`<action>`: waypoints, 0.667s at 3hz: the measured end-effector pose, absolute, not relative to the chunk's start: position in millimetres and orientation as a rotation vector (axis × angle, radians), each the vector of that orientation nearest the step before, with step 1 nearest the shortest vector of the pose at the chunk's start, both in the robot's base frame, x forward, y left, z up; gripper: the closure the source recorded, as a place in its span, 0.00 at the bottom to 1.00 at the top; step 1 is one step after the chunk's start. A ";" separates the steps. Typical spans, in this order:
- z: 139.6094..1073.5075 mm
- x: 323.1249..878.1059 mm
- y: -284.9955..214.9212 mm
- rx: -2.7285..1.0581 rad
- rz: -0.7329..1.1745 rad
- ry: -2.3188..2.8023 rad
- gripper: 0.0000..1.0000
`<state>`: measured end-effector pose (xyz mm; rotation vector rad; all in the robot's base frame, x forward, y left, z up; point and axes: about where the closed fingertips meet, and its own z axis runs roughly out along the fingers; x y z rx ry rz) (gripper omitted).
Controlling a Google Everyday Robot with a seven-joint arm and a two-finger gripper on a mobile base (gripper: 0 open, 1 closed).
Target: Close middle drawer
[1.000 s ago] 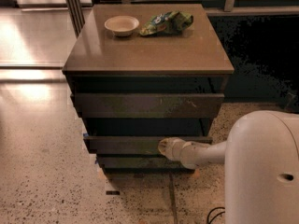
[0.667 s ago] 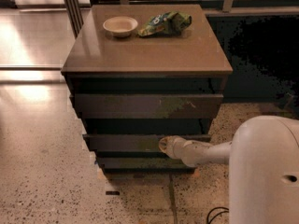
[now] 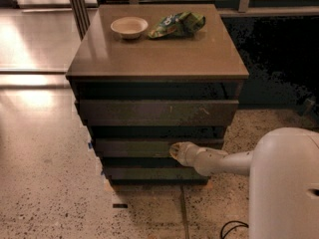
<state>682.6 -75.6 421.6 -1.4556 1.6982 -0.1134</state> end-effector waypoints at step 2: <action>420.0 696.6 -91.5 -1.306 -0.107 1.755 1.00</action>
Offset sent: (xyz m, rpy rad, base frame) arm 0.0184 -0.0159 -0.0015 0.0794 -0.0070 -0.1061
